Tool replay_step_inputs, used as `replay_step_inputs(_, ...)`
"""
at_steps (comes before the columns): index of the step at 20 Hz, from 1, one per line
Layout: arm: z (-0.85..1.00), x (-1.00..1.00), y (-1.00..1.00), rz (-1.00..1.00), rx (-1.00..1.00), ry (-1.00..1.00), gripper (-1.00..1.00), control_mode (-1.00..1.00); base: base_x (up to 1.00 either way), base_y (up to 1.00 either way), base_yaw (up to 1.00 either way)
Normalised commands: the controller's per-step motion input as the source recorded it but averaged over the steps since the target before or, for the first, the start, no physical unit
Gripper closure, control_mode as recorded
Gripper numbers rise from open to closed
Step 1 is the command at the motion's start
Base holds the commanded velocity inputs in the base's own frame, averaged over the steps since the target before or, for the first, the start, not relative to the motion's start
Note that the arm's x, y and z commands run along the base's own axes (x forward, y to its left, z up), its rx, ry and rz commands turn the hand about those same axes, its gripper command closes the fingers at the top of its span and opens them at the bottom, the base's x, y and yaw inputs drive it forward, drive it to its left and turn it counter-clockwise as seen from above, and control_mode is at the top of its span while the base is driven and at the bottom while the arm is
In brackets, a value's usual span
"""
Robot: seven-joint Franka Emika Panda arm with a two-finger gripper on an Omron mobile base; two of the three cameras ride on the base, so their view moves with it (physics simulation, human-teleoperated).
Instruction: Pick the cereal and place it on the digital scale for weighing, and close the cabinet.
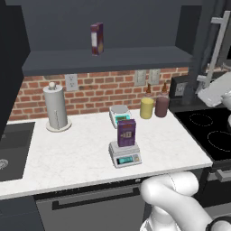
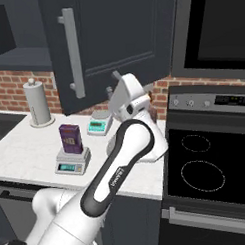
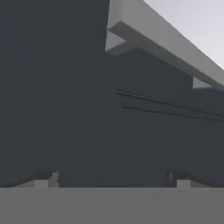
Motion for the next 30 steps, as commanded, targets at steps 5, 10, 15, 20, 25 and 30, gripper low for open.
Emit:
replay_step_inputs(5, 0.08, 0.75, 0.71, -0.12, -0.05, 0.09, -1.00, -1.00, 0.00, 0.00, 0.00)
replay_step_inputs(10, 0.12, 0.82, 0.36, -0.13, -0.05, 0.13, -1.00, -1.00, 0.00, 0.00, 0.00)
replay_step_inputs(15, 0.00, 0.81, 0.13, -0.14, -0.02, 0.16, -1.00, -1.00, 0.00, 0.00, 0.00)
replay_step_inputs(20, 0.00, 0.81, 0.02, -0.11, -0.01, 0.11, -1.00, -1.00, 0.00, 0.00, 0.00)
replay_step_inputs(25, -0.05, 0.77, 0.00, -0.02, 0.00, 0.02, -1.00, -1.00, 0.00, 0.00, 0.00)
replay_step_inputs(30, -0.21, 0.65, -0.01, 0.00, 0.00, 0.00, -1.00, -1.00, 0.00, 0.00, 0.00)
